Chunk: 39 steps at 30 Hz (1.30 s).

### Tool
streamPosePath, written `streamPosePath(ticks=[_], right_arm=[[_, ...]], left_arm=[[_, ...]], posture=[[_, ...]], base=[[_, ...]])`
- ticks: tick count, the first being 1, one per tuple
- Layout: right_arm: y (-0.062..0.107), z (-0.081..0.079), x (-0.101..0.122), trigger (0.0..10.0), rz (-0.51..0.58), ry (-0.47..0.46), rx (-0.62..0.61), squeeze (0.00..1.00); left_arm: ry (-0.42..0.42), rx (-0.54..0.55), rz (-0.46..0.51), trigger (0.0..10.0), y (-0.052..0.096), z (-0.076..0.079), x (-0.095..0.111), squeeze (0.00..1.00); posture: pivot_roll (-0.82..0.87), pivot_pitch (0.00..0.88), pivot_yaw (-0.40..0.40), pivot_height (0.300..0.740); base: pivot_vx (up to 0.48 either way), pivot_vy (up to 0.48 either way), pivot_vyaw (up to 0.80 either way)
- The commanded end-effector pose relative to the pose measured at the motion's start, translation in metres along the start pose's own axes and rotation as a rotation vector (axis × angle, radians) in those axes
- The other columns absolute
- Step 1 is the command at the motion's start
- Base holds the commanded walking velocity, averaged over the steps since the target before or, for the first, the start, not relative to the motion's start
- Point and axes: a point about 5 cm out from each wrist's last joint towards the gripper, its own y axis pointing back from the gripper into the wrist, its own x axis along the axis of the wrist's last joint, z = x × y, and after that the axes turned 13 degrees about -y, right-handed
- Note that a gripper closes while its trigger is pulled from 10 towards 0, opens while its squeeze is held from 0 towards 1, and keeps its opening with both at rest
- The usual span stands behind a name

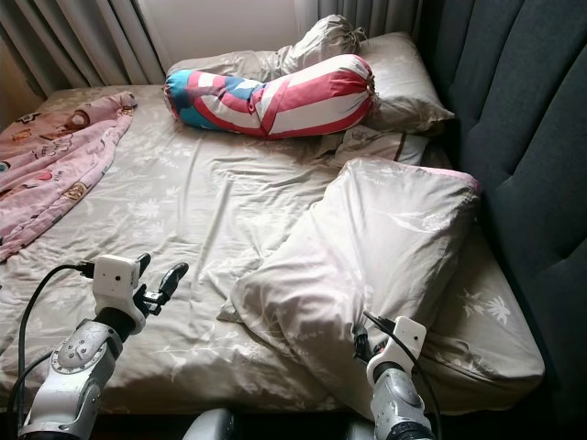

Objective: Clean up the room

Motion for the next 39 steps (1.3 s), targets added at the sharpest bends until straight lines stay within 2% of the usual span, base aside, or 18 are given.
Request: streamPosePath(ticks=[1, 15, 29, 39], right_arm=[[0.0035, -0.0010, -0.0213, 0.0, -0.096, 0.015, -0.010, 0.00], [0.0046, 0.0052, -0.0216, 0.0, -0.090, 0.022, -0.040, 0.00], [0.0028, 0.0006, -0.0173, 0.0, -0.074, 0.043, -0.034, 0.00], [0.0045, 0.0059, -0.0197, 0.0, -0.071, 0.040, -0.052, 0.00]], left_arm=[[-0.024, -0.008, 0.009, 10.0, -0.0013, -0.0033, 0.0058, 0.00], [-0.024, -0.008, 0.010, 10.0, -0.0037, -0.0026, 0.0070, 0.00], [-0.019, 0.000, 0.008, 10.0, -0.0045, -0.0017, 0.0063, 0.00], [-0.012, 0.008, 0.009, 10.0, -0.0053, -0.0001, 0.0054, 0.00]], posture=[[0.08, 0.113, 0.100, 0.649], [0.08, 0.099, 0.095, 0.649], [0.08, 0.090, 0.088, 0.649], [0.08, 0.076, 0.078, 0.649]], base=[[0.000, 0.000, 0.00], [0.000, 0.000, 0.00], [0.000, 0.000, 0.00], [0.000, 0.000, 0.00]])
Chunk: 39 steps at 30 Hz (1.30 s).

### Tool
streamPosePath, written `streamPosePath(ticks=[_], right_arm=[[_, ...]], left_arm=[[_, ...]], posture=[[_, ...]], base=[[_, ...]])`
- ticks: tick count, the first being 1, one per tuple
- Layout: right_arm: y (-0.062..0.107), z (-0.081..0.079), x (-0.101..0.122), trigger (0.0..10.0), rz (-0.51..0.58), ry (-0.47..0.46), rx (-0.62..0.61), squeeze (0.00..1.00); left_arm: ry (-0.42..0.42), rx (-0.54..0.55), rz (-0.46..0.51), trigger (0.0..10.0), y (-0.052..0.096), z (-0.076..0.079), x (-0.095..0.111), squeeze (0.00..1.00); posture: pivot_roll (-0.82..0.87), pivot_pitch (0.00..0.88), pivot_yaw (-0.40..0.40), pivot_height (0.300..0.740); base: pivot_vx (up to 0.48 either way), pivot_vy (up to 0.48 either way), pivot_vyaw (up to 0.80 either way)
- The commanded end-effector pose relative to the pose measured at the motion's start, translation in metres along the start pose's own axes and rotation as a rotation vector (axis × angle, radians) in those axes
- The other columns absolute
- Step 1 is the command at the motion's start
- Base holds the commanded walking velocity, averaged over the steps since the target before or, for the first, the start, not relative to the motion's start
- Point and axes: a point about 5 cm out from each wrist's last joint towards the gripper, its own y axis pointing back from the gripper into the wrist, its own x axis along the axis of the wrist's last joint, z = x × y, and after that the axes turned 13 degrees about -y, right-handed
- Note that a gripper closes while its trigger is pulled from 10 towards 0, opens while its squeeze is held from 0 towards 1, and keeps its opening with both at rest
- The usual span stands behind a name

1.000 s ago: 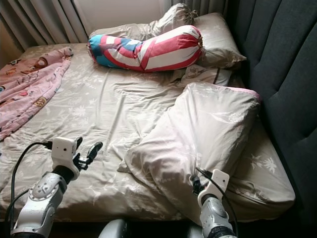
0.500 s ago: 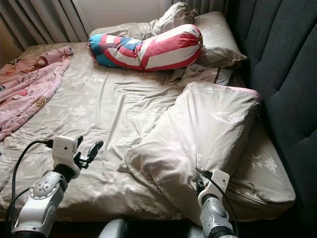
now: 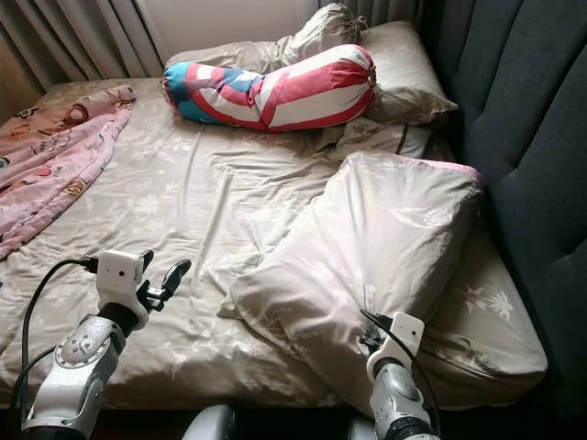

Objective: Clean up the room

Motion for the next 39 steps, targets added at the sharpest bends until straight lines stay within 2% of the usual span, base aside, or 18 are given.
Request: streamPosePath(ticks=[1, 15, 18, 19, 23, 25, 26, 28, 29, 30, 32, 34, 39], right_arm=[[0.005, 0.006, -0.023, 0.0, -0.083, 0.002, -0.028, 0.00], [0.003, 0.017, -0.005, 0.0, -0.002, -0.006, -0.093, 0.00], [0.002, 0.018, 0.004, 0.0, 0.028, 0.029, -0.112, 0.00], [0.001, 0.022, 0.012, 0.0, 0.070, 0.031, -0.140, 0.00], [0.001, 0.027, 0.023, 0.0, 0.115, 0.025, -0.184, 0.00], [0.001, 0.034, 0.041, 0.0, 0.184, 0.082, -0.244, 0.00], [0.001, 0.037, 0.048, 5.0, 0.208, 0.095, -0.265, 0.00], [0.001, 0.039, 0.054, 5.0, 0.228, 0.103, -0.283, 0.00], [0.001, 0.041, 0.064, 10.0, 0.266, 0.132, -0.305, 0.00], [0.003, 0.045, 0.079, 10.0, 0.320, 0.167, -0.347, 0.00], [0.004, 0.050, 0.092, 10.0, 0.371, 0.171, -0.379, 0.00], [0.009, 0.058, 0.115, 10.0, 0.456, 0.185, -0.435, 0.00], [0.020, 0.071, 0.153, 10.0, 0.593, 0.142, -0.518, 0.00]], left_arm=[[-0.006, 0.005, -0.001, 10.0, -0.001, -0.001, 0.000, 0.00], [-0.002, -0.002, -0.003, 10.0, -0.004, 0.003, -0.002, 0.00], [0.000, 0.001, -0.006, 10.0, -0.005, 0.004, -0.003, 0.00], [0.002, 0.002, -0.006, 10.0, -0.006, 0.005, -0.003, 0.00], [0.009, 0.009, -0.003, 10.0, -0.009, 0.007, -0.003, 0.00], [0.020, 0.021, 0.004, 10.0, -0.012, 0.007, -0.002, 0.00], [0.022, 0.022, 0.006, 10.0, -0.013, 0.008, -0.002, 0.00], [0.023, 0.023, 0.007, 10.0, -0.014, 0.008, -0.002, 0.00], [0.026, 0.024, 0.009, 10.0, -0.016, 0.009, -0.002, 0.00], [0.027, 0.026, 0.012, 10.0, -0.017, 0.009, -0.002, 0.00], [0.029, 0.030, 0.013, 10.0, -0.017, 0.009, -0.002, 0.00], [0.033, 0.035, 0.013, 10.0, -0.018, 0.009, -0.003, 0.00], [0.036, 0.037, 0.014, 10.0, -0.019, 0.009, -0.004, 0.00]], posture=[[0.08, 0.076, 0.080, 0.649], [0.06, 0.050, 0.074, 0.649], [0.05, 0.044, 0.070, 0.649], [0.05, 0.036, 0.063, 0.649], [0.04, 0.023, 0.054, 0.649], [0.03, 0.012, 0.047, 0.649], [0.03, 0.009, 0.045, 0.649], [0.02, 0.008, 0.045, 0.649], [0.02, 0.002, 0.041, 0.649], [0.01, 0.000, 0.039, 0.649], [0.01, 0.000, 0.039, 0.649], [0.00, 0.000, 0.039, 0.649], [-0.01, 0.000, 0.041, 0.649]], base=[[0.000, 0.000, 0.00], [0.000, 0.000, 0.00], [0.000, 0.000, 0.00], [0.000, 0.000, 0.00], [0.000, 0.000, 0.00], [0.000, 0.000, 0.00], [0.000, 0.000, 0.00], [0.000, 0.000, 0.00], [0.000, 0.000, 0.00], [0.000, 0.000, 0.00], [0.000, 0.000, 0.00], [0.000, 0.000, 0.00], [0.000, 0.000, 0.00]])
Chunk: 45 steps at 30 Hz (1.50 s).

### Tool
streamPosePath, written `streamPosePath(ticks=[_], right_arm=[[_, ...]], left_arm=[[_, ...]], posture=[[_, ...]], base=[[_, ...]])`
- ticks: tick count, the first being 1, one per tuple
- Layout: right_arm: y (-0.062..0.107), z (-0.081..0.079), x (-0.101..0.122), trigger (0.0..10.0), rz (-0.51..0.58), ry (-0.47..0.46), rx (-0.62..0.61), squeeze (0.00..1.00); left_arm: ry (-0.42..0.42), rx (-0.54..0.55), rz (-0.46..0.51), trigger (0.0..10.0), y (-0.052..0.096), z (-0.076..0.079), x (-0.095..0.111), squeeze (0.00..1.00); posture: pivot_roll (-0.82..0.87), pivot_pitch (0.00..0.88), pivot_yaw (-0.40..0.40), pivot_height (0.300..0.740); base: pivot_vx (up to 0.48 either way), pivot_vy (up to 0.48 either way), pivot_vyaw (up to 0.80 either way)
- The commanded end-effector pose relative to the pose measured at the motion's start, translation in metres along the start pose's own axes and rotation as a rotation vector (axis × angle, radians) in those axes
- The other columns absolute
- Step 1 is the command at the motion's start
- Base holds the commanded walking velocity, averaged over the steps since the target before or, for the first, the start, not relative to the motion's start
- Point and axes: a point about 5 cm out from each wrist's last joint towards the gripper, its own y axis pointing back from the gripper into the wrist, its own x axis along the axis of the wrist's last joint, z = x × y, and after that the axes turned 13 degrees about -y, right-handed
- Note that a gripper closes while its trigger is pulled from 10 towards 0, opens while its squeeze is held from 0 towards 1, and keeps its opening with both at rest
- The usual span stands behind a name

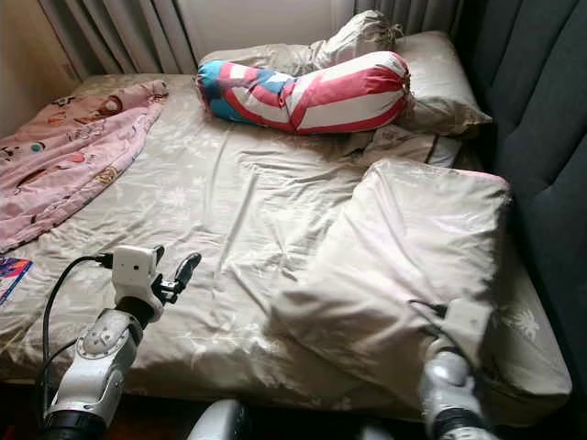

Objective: Clean up the room

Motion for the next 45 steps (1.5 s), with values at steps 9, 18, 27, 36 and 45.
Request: streamPosePath(ticks=[9, 18, 27, 36, 45], right_arm=[[-0.024, 0.044, 0.092, 10.0, 0.300, -0.110, -0.209, 0.00], [-0.026, 0.057, 0.100, 10.0, 0.311, -0.110, -0.236, 0.00], [-0.022, 0.039, 0.084, 10.0, 0.263, -0.136, -0.173, 1.00], [-0.014, 0.006, 0.088, 10.0, 0.335, -0.082, 0.010, 1.00], [0.023, -0.072, 0.024, 10.0, 0.078, -0.050, 0.547, 0.00]], left_arm=[[-0.009, 0.007, 0.013, 10.0, -0.003, -0.003, 0.000, 0.00], [-0.013, -0.001, 0.013, 10.0, -0.005, -0.001, 0.000, 0.00], [-0.013, 0.001, 0.014, 10.0, -0.005, -0.001, 0.000, 0.00], [-0.010, 0.006, 0.014, 10.0, -0.005, -0.002, -0.001, 0.00], [0.033, 0.051, -0.038, 10.0, -0.006, -0.012, -0.014, 0.00]], posture=[[-0.01, 0.000, 0.049, 0.649], [-0.01, 0.000, 0.055, 0.649], [-0.01, 0.000, 0.055, 0.649], [-0.01, 0.000, 0.051, 0.649], [-0.04, 0.000, 0.043, 0.649]], base=[[0.000, 0.000, 0.00], [0.000, 0.000, 0.00], [0.000, 0.000, 0.00], [0.000, 0.000, 0.00], [0.000, 0.000, 0.00]])
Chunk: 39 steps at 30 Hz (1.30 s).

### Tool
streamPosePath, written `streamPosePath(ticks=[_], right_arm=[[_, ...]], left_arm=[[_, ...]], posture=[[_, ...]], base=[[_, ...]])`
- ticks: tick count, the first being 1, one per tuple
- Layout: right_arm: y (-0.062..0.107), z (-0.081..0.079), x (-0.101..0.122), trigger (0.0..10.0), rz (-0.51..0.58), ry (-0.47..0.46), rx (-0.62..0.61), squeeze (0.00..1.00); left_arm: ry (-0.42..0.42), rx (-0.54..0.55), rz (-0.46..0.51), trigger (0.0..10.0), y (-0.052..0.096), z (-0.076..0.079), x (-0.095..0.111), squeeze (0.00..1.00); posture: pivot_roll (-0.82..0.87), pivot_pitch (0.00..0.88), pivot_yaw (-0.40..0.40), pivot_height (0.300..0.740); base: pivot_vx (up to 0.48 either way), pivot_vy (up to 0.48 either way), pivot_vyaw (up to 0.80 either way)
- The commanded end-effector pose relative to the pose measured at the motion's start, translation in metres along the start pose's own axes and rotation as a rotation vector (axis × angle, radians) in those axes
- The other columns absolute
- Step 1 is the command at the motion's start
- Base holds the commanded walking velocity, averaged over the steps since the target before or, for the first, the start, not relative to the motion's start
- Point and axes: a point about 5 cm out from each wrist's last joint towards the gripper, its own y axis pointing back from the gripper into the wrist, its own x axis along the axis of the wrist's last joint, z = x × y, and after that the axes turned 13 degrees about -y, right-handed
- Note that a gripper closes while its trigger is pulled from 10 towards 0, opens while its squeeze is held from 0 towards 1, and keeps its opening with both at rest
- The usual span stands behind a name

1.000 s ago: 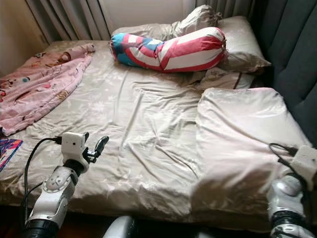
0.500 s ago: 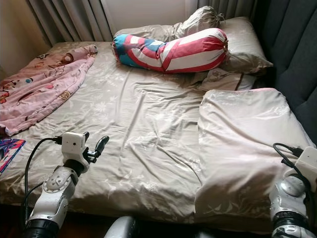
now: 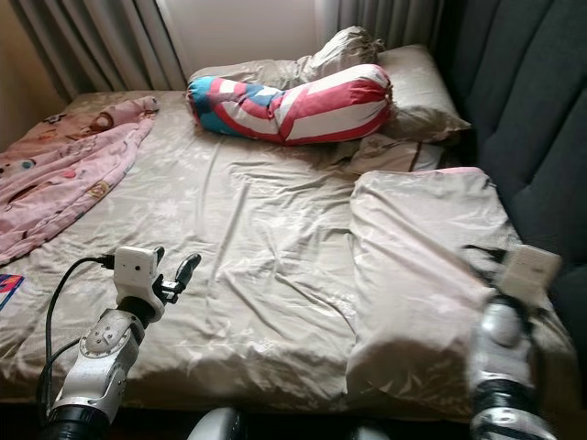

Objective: Clean up the room

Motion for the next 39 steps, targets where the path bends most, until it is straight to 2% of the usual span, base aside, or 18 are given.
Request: streamPosePath(ticks=[1, 2, 3, 4, 7, 8, 9, 11, 13, 14, 17, 18, 23, 26, 28, 30, 35, 39], right_arm=[[0.008, -0.008, -0.023, 10.0, -0.093, 0.010, 0.075, 0.00], [0.014, -0.010, -0.038, 10.0, -0.149, 0.019, 0.090, 0.00], [0.014, -0.010, -0.038, 10.0, -0.149, 0.019, 0.090, 0.00], [0.028, -0.007, -0.064, 10.0, -0.248, 0.036, 0.073, 0.00], [0.042, 0.003, -0.088, 10.0, -0.345, 0.024, 0.025, 0.00], [0.052, 0.009, -0.101, 10.0, -0.410, -0.008, 0.012, 0.00], [0.059, 0.010, -0.110, 10.0, -0.456, 0.004, 0.034, 0.00], [0.063, 0.009, -0.115, 10.0, -0.478, 0.007, 0.046, 0.00], [0.072, 0.007, -0.124, 10.0, -0.521, 0.004, 0.097, 0.00], [0.080, 0.010, -0.132, 10.0, -0.561, 0.011, 0.121, 0.00], [0.084, 0.013, -0.136, 10.0, -0.576, 0.009, 0.115, 0.00], [0.090, 0.018, -0.141, 10.0, -0.604, 0.004, 0.088, 0.00], [0.105, 0.029, -0.154, 10.0, -0.678, -0.006, 0.004, 0.00], [0.116, 0.030, -0.164, 10.0, -0.736, -0.005, -0.003, 0.00], [0.122, 0.029, -0.169, 10.0, -0.755, -0.028, -0.025, 0.00], [0.124, 0.029, -0.171, 10.0, -0.757, -0.046, -0.033, 0.00], [0.132, 0.029, -0.176, 10.0, -0.792, -0.009, 0.011, 0.00], [0.140, 0.048, -0.178, 10.0, -0.819, 0.015, -0.019, 0.00]], left_arm=[[0.033, 0.048, -0.041, 10.0, 0.001, -0.012, -0.009, 0.00], [0.052, 0.063, -0.072, 10.0, 0.002, -0.014, -0.017, 0.00], [0.052, 0.063, -0.072, 10.0, 0.002, -0.014, -0.017, 0.00], [0.070, 0.080, -0.139, 10.0, 0.005, -0.017, -0.032, 0.00], [0.082, 0.087, -0.233, 10.0, 0.012, -0.019, -0.052, 0.00], [0.094, 0.094, -0.316, 10.0, 0.020, -0.019, -0.068, 0.00], [0.087, 0.087, -0.396, 10.0, 0.030, -0.016, -0.083, 0.00], [0.086, 0.084, -0.432, 10.0, 0.035, -0.014, -0.090, 0.00], [0.104, 0.088, -0.514, 10.0, 0.047, -0.009, -0.105, 0.00], [0.123, 0.081, -0.590, 10.0, 0.059, 0.000, -0.118, 0.00], [0.130, 0.072, -0.627, 10.0, 0.065, 0.005, -0.124, 0.00], [0.136, 0.058, -0.676, 10.0, 0.073, 0.013, -0.132, 0.00], [0.122, 0.006, -0.739, 10.0, 0.080, 0.028, -0.140, 0.00], [0.080, -0.050, -0.789, 10.0, 0.089, 0.039, -0.147, 0.00], [0.062, -0.057, -0.799, 10.0, 0.093, 0.039, -0.149, 0.00], [0.066, -0.057, -0.802, 10.0, 0.094, 0.039, -0.150, 0.00], [0.057, -0.061, -0.820, 10.0, 0.098, 0.040, -0.152, 0.00], [0.060, -0.054, -0.824, 10.0, 0.097, 0.039, -0.152, 0.00]], posture=[[-0.04, 0.000, 0.042, 0.649], [-0.03, 0.000, 0.034, 0.649], [-0.03, 0.000, 0.034, 0.649], [-0.02, 0.000, 0.027, 0.649], [-0.02, 0.000, 0.019, 0.649], [-0.02, 0.000, 0.013, 0.649], [-0.03, 0.000, 0.011, 0.649], [-0.04, 0.000, 0.011, 0.649], [-0.04, 0.000, 0.009, 0.649], [-0.04, 0.000, 0.004, 0.649], [-0.04, 0.000, 0.002, 0.654], [-0.05, 0.000, -0.004, 0.664], [-0.04, 0.000, -0.008, 0.689], [-0.04, 0.000, -0.004, 0.709], [-0.05, 0.000, 0.004, 0.734], [-0.06, 0.000, 0.009, 0.740], [-0.07, 0.000, 0.013, 0.740], [-0.07, 0.000, 0.012, 0.740]], base=[[0.000, 0.000, 0.00], [0.000, 0.000, 0.00], [0.000, 0.000, 0.00], [0.000, 0.000, 0.00], [0.000, 0.000, 0.00], [0.000, 0.000, 0.00], [0.000, 0.000, 0.00], [0.000, 0.000, 0.00], [0.000, 0.000, 0.00], [0.000, 0.000, 0.00], [0.000, 0.000, 0.00], [0.000, 0.000, 0.00], [0.000, 0.000, 0.00], [0.000, 0.000, 0.00], [0.000, 0.000, 0.00], [0.000, 0.000, 0.00], [0.000, 0.000, 0.00], [0.000, 0.000, 0.00]])
